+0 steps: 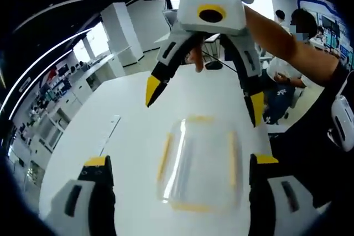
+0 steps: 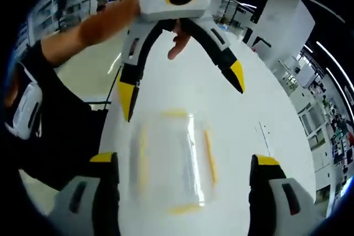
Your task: Snap each plastic latch of the storage box into its locked position after aligning the lid with the box until every specified latch is closed and the lid sits flush.
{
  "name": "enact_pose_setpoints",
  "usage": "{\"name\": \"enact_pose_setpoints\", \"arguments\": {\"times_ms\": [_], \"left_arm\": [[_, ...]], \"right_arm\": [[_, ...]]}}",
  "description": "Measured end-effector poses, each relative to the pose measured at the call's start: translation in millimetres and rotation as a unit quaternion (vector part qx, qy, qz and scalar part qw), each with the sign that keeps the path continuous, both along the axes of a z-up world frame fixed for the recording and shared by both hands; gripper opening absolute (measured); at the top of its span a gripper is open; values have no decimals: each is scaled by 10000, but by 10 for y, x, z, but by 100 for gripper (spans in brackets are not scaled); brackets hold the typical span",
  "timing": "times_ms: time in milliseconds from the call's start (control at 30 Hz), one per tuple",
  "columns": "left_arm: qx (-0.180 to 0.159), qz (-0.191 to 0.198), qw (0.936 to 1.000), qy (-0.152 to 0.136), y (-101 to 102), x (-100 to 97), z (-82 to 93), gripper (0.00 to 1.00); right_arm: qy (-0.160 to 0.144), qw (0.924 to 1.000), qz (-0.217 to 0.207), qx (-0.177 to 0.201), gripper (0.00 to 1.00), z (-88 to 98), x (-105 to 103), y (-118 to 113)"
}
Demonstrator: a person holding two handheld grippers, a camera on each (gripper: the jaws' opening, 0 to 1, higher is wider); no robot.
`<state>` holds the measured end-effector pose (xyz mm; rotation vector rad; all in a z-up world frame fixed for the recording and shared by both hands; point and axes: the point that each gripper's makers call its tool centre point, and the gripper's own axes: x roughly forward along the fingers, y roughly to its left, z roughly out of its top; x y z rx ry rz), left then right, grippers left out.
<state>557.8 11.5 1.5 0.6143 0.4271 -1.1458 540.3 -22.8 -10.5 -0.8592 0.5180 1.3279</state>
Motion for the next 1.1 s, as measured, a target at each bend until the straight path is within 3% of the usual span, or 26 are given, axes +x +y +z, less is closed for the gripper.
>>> {"name": "enact_pose_setpoints", "arguments": {"times_ms": [200, 267, 367, 400, 500, 567, 667, 700, 733, 767, 800, 833, 867, 900, 967, 1100], "left_arm": [[-215, 289, 9991, -215, 20, 62, 132, 100], [-422, 488, 9969, -455, 38, 114, 272, 100], [-732, 726, 9912, -832, 70, 142, 465, 100], [-762, 761, 9892, -996, 85, 142, 506, 100], [-833, 904, 9861, -1119, 114, 145, 532, 100], [-942, 967, 9839, -1173, 128, 128, 548, 100], [-1111, 1133, 9781, -1345, 175, 122, 578, 100], [-1165, 1224, 9750, -1441, 201, 129, 598, 100], [-1248, 1343, 9700, -1596, 244, 129, 633, 100], [-1272, 1379, 9689, -1615, 260, 121, 635, 100], [-1396, 1522, 9642, -1662, 302, 121, 654, 100], [-1596, 1755, 9582, -1600, 358, 131, 652, 100], [-1741, 1878, 9527, -1639, 413, 145, 652, 100], [-1815, 1973, 9492, -1644, 464, 166, 638, 100], [-1863, 2107, 9463, -1593, 538, 202, 595, 100], [-2047, 2398, 9355, -1592, 743, 331, 514, 100]], "right_arm": [[-186, 9993, -45, 309, 91, 133, -5, 41], [-678, 9953, -139, 674, 91, 285, 60, 89], [-752, 9924, -249, 942, 93, 361, 74, 114], [-922, 9867, -401, 1279, 93, 466, 124, 123], [-1078, 9812, -500, 1521, 96, 544, 143, 119], [-1066, 9784, -604, 1667, 90, 576, 130, 106], [-1358, 9728, -667, 1753, 93, 639, 123, 56], [-1504, 9670, -762, 1913, 93, 700, 142, 50], [-1458, 9605, -802, 2231, 90, 760, 86, 68], [-1474, 9570, -839, 2354, 88, 790, 78, 63], [-1757, 9432, -1108, 2591, 87, 871, 150, -14], [-1898, 9352, -1251, 2716, 88, 904, 184, -69], [-1929, 9210, -1322, 3116, 88, 975, 199, -102], [-1808, 9139, -1472, 3323, 89, 978, 224, -152], [-1757, 9078, -1660, 3428, 93, 953, 272, -233], [-2163, 8675, -2271, 3860, 97, 1022, 486, -531]]}}
